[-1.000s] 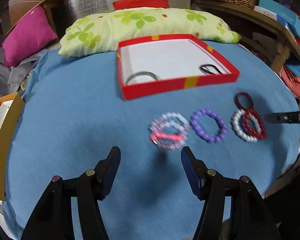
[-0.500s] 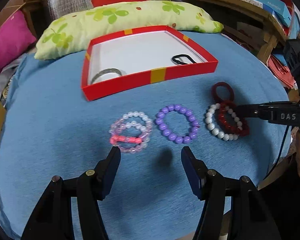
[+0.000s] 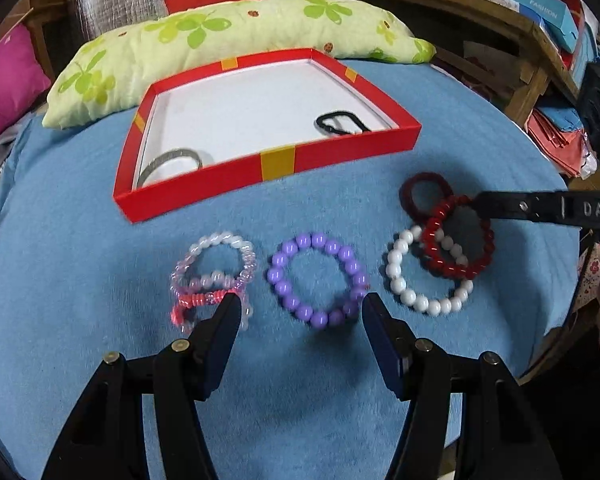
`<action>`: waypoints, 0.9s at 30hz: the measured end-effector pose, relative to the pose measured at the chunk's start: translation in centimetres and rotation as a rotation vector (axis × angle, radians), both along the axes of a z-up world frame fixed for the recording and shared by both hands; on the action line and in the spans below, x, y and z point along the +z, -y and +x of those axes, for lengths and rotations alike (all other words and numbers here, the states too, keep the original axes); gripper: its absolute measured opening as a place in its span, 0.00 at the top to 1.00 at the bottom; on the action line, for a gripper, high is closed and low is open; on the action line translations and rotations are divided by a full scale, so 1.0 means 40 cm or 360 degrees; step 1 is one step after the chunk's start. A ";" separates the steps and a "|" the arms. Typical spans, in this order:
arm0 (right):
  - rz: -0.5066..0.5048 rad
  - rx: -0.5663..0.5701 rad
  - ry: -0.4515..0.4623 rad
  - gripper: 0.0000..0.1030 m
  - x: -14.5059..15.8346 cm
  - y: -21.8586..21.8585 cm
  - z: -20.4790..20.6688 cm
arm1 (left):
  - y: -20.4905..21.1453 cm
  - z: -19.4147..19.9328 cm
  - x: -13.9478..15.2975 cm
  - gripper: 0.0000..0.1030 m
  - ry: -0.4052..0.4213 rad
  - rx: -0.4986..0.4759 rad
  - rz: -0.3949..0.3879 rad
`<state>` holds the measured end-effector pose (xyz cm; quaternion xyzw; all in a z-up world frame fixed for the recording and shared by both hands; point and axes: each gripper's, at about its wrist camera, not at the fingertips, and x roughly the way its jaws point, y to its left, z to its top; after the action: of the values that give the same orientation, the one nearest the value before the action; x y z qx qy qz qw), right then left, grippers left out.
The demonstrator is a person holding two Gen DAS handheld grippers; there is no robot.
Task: Organize jewelry
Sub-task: 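Grasp the red bead bracelet with the right gripper while the left gripper grasps the purple bead bracelet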
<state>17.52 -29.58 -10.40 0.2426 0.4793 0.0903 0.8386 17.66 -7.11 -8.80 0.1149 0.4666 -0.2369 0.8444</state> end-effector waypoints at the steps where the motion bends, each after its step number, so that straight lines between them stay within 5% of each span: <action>1: -0.0021 -0.0005 0.0009 0.89 0.002 0.006 -0.005 | 0.007 0.005 -0.002 0.38 -0.0003 -0.0011 -0.0006; 8: 0.0001 -0.0002 -0.0037 0.84 -0.008 0.008 -0.003 | 0.028 0.021 -0.025 0.39 -0.0040 -0.0043 0.0002; 12: -0.0006 -0.0011 -0.0090 0.52 -0.019 0.001 0.007 | 0.021 0.015 -0.022 0.65 -0.0031 -0.0089 -0.0036; 14: -0.0053 0.0031 -0.0045 0.51 -0.015 -0.019 0.007 | 0.021 0.012 -0.020 0.76 -0.0027 -0.0110 -0.0049; 16: -0.0139 0.0088 -0.0038 0.60 -0.019 -0.043 0.012 | 0.020 0.008 -0.019 0.80 -0.0015 -0.0123 -0.0053; 18: -0.0275 0.0119 -0.0003 0.89 -0.016 -0.069 0.011 | 0.020 0.005 -0.015 0.81 0.0000 -0.0129 -0.0055; 20: -0.0309 0.0147 0.0016 0.90 -0.011 -0.084 0.009 | 0.014 0.002 -0.007 0.84 0.0018 -0.0131 -0.0068; 21: -0.0307 0.0136 0.0024 0.90 -0.008 -0.081 0.007 | 0.010 0.001 -0.001 0.99 0.0031 -0.0129 -0.0078; 27: -0.0177 0.0026 0.0207 0.90 0.056 -0.038 -0.019 | -0.024 0.009 0.026 0.99 0.0048 -0.0103 -0.0155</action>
<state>16.76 -28.06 -8.16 0.1854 0.4300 0.0860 0.8794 18.02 -6.15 -7.75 0.0922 0.4376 -0.2849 0.8478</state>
